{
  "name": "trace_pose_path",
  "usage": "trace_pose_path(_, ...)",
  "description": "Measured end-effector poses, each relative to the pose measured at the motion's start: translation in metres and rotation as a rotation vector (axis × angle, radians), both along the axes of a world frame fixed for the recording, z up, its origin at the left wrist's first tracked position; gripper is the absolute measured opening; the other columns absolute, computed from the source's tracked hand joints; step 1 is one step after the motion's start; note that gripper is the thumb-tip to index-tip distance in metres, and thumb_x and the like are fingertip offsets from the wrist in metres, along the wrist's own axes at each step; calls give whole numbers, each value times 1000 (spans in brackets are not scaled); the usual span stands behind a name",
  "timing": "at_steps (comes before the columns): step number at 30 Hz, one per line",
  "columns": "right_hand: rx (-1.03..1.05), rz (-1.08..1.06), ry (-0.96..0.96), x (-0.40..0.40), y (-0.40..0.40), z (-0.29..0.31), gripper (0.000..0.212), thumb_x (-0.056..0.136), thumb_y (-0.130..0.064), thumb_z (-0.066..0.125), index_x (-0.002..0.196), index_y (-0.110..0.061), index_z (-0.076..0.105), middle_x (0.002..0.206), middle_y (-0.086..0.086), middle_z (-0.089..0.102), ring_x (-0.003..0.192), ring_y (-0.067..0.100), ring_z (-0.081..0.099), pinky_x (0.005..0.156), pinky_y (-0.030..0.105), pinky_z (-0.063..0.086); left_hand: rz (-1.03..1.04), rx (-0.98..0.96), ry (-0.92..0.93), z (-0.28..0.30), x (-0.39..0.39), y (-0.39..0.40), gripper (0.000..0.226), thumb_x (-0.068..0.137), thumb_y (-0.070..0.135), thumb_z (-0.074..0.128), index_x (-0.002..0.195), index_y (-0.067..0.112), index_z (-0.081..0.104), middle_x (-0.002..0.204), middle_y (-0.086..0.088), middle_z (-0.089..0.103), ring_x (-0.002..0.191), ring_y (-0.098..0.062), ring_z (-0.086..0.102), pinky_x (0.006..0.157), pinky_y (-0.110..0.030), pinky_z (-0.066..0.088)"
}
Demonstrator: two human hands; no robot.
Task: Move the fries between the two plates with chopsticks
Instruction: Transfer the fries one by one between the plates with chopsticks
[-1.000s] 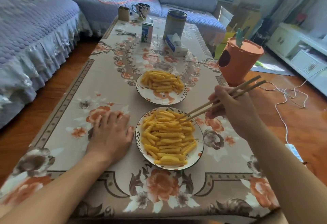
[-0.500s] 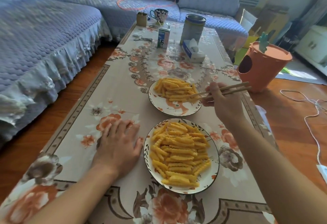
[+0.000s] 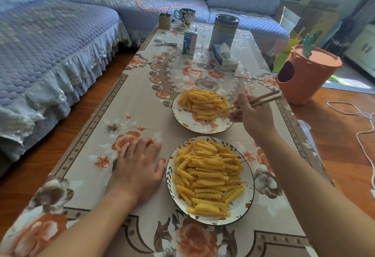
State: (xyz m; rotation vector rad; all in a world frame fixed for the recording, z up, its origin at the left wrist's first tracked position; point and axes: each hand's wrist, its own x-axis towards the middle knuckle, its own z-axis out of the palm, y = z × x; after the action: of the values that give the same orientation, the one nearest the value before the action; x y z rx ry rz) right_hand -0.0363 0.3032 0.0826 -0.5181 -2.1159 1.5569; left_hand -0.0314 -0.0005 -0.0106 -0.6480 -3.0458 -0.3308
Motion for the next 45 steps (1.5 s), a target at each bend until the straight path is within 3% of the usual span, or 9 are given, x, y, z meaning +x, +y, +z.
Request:
trace_pose_path(5,-2,-33,-11,16,-4,14,41,106,-35,52,87,-2,66,67,15,70,56,28,72,67,52,64,8,6,-10,2,0,0,60,92,59,21,146,38,39,153,2,38,148,-22,24,125,-47,16)
trace_pose_path(11,-42,60,59,93,-17,64,44,104,-37,50,81,-3,65,59,12,68,55,33,71,55,39,63,14,15,12,0,-1,0,60,93,58,25,144,34,45,149,0,42,144,-23,28,122,-46,18)
trace_pose_path(17,-7,148,-15,144,-42,53,43,99,-34,52,82,4,64,62,26,65,50,33,68,49,34,60,18,12,27,0,1,1,61,92,57,26,143,31,50,146,-2,46,141,-24,31,120,-47,21)
trace_pose_path(21,69,182,-46,152,-47,48,31,100,-23,57,81,0,66,61,20,67,51,27,69,48,23,54,19,15,26,0,2,1,60,93,56,28,144,31,49,147,-2,46,142,-24,32,121,-47,22)
trace_pose_path(24,81,139,-2,153,-41,50,28,100,-18,59,80,-1,67,60,18,67,49,27,68,48,27,55,18,24,27,1,2,1,61,93,56,27,144,30,49,147,-3,46,141,-24,32,121,-47,22)
trace_pose_path(29,33,21,117,136,-27,62,30,104,-20,55,83,-3,67,60,12,66,49,30,67,49,37,60,14,24,24,-1,2,1,61,93,56,27,145,31,48,147,-1,45,141,-23,32,120,-47,22)
trace_pose_path(35,28,9,53,60,-12,34,29,106,-25,54,91,-6,71,62,5,70,63,29,74,68,47,65,10,17,16,-4,0,-1,59,94,57,27,146,34,44,148,0,43,143,-23,30,121,-48,24)
trace_pose_path(40,26,-70,8,9,-17,18,31,104,-28,58,93,-3,72,74,17,73,64,28,75,70,48,65,7,20,15,-4,0,0,59,94,57,27,146,34,44,148,1,42,143,-23,31,122,-48,23)
trace_pose_path(45,58,-114,-13,-1,-23,10,32,103,-31,59,85,-8,71,72,16,73,63,31,74,68,49,64,9,16,17,-2,0,-1,59,94,57,24,146,35,42,149,1,42,145,-23,30,122,-46,23)
